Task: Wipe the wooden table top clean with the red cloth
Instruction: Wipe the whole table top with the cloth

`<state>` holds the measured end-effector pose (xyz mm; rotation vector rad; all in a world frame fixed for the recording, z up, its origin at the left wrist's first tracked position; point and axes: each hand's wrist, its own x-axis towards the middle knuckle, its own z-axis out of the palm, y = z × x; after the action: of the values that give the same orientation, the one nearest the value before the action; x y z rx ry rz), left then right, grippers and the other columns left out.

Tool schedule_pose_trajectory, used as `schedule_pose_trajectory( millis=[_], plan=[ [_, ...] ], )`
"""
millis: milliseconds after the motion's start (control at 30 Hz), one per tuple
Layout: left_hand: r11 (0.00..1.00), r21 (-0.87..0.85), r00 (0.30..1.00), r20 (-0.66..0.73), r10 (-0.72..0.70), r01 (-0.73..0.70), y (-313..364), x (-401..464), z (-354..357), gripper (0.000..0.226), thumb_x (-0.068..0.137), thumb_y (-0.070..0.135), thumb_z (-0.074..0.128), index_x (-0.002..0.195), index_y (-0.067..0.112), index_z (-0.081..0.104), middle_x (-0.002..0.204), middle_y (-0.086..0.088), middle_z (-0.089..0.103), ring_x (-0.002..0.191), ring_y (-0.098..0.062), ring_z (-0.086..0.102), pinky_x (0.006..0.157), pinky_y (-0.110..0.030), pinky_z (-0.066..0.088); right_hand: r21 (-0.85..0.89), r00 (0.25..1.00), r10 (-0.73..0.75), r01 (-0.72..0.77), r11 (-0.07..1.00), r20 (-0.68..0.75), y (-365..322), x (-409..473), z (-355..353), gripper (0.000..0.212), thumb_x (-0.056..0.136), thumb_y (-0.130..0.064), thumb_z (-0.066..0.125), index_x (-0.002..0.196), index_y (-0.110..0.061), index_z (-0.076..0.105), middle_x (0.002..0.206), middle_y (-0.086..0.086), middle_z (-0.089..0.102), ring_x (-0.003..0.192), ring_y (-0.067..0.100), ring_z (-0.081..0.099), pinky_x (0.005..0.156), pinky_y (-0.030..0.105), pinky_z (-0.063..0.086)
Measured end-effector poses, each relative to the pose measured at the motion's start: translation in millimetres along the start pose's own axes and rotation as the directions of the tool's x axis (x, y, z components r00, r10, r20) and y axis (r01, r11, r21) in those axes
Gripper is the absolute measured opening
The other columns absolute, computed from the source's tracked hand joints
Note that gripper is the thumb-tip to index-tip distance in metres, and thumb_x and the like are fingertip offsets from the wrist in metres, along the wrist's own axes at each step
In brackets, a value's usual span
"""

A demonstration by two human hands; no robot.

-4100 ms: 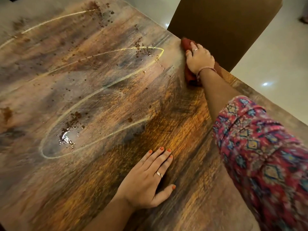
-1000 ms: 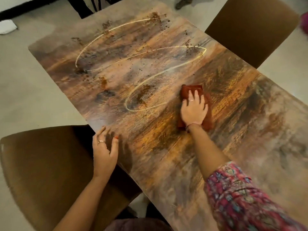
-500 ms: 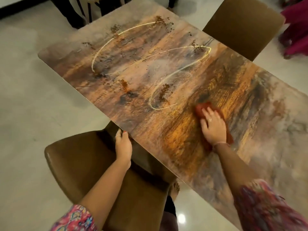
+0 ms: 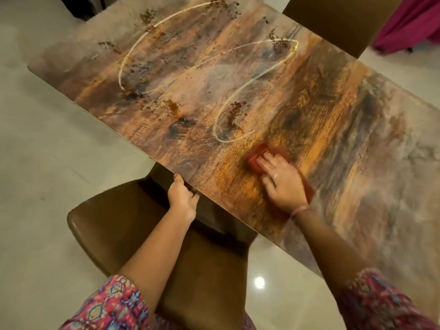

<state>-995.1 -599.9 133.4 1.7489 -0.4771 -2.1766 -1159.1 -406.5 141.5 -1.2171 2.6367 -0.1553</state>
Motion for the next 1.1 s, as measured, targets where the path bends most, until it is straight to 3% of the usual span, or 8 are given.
schedule_pose_trajectory(
  millis=[100, 167, 267, 367, 533, 733, 967, 1100],
  plan=[
    [1.0, -0.008, 1.0, 0.008, -0.005, 0.006, 3.0, -0.6, -0.8, 0.052, 0.101, 0.034, 0.039, 0.145, 0.007, 0.029, 0.087, 0.003, 0.041, 0.068, -0.01, 0.04, 0.107, -0.04, 0.033, 0.13, 0.869, 0.474, -0.458, 0.879, -0.142, -18.9, 50.6, -3.9, 0.051, 0.099, -0.036, 0.039, 0.149, -0.028, 0.033, 0.159, -0.002, 0.027, 0.147, 0.023, 0.021, 0.117, 0.047, 0.02],
    [1.0, -0.014, 1.0, 0.001, -0.006, 0.006, 4.1, -1.5, -0.4, 0.051, 0.101, 0.034, 0.039, 0.143, 0.007, 0.032, 0.093, 0.003, 0.043, 0.075, -0.012, 0.045, 0.107, -0.04, 0.033, 0.213, 0.788, 0.601, -0.569, 0.794, -0.133, -60.6, 70.1, 3.4, 0.053, 0.099, -0.037, 0.037, 0.151, -0.028, 0.03, 0.16, -0.002, 0.023, 0.148, 0.023, 0.017, 0.117, 0.049, 0.015],
    [1.0, -0.005, 0.999, 0.019, -0.028, 0.028, 7.5, -0.1, -0.9, 0.031, 0.102, 0.033, 0.039, 0.12, 0.012, 0.052, 0.104, 0.0, 0.052, 0.09, -0.016, 0.055, 0.091, -0.033, 0.046, 0.141, 0.976, 0.2, -0.187, 0.972, -0.082, -127.2, 48.7, 26.7, 0.054, 0.097, -0.04, 0.036, 0.15, -0.029, 0.029, 0.159, -0.004, 0.025, 0.148, 0.023, 0.018, 0.117, 0.05, 0.017],
    [0.996, -0.018, 0.995, 0.057, -0.086, 0.087, 10.7, -0.1, -5.4, 0.032, 0.101, 0.032, 0.04, 0.118, 0.011, 0.057, 0.107, -0.006, 0.064, 0.092, -0.021, 0.062, 0.077, -0.034, 0.051, 0.059, 0.984, -0.177, 0.177, 0.983, -0.005, -146.2, -20.6, 44.3, 0.055, 0.096, -0.04, 0.036, 0.15, -0.031, 0.029, 0.157, -0.005, 0.029, 0.147, 0.022, 0.021, 0.117, 0.048, 0.022],
    [0.998, 0.047, 0.999, 0.03, -0.042, 0.04, 12.7, -0.8, -8.4, 0.049, 0.101, 0.027, 0.041, 0.144, 0.005, 0.031, 0.15, -0.012, 0.034, 0.134, -0.029, 0.039, 0.105, -0.041, 0.036, 0.007, 0.997, -0.077, 0.077, 0.997, 0.005, -63.6, -90.6, 41.6, 0.054, 0.099, -0.05, 0.027, 0.151, -0.036, 0.021, 0.158, -0.011, 0.018, 0.148, 0.017, 0.016, 0.119, 0.043, 0.019],
    [0.999, 0.013, 0.997, 0.073, -0.031, 0.03, 13.9, -7.8, -7.5, 0.042, 0.101, 0.029, 0.041, 0.137, 0.006, 0.042, 0.134, -0.01, 0.051, 0.114, -0.024, 0.055, 0.088, -0.036, 0.045, 0.086, 0.988, 0.147, -0.143, 0.986, -0.049, -87.8, -54.8, 33.2, 0.054, 0.097, -0.049, 0.03, 0.149, -0.035, 0.029, 0.159, -0.008, 0.023, 0.148, 0.018, 0.017, 0.118, 0.044, 0.015],
    [0.994, -0.098, 0.998, 0.047, -0.046, 0.051, 20.4, -4.4, -21.9, 0.033, 0.1, 0.036, 0.038, 0.087, 0.018, 0.062, 0.084, 0.001, 0.063, 0.076, -0.013, 0.06, 0.067, -0.024, 0.049, 0.07, 0.956, -0.281, 0.276, 0.959, 0.082, -175.7, 43.4, 34.0, 0.053, 0.1, -0.045, 0.033, 0.151, -0.035, 0.024, 0.161, -0.009, 0.018, 0.149, 0.019, 0.012, 0.119, 0.046, 0.012],
    [0.99, -0.132, 0.996, 0.082, -0.035, 0.045, 29.2, 5.2, -28.3, 0.049, 0.099, 0.047, 0.034, 0.123, 0.009, 0.056, 0.118, -0.007, 0.06, 0.117, -0.021, 0.054, 0.098, -0.033, 0.041, 0.067, 0.935, -0.338, 0.332, 0.941, 0.104, -158.7, 75.9, 25.1, 0.053, 0.099, -0.048, 0.031, 0.15, -0.036, 0.025, 0.16, -0.009, 0.02, 0.148, 0.019, 0.017, 0.118, 0.044, 0.014]
  ],
)
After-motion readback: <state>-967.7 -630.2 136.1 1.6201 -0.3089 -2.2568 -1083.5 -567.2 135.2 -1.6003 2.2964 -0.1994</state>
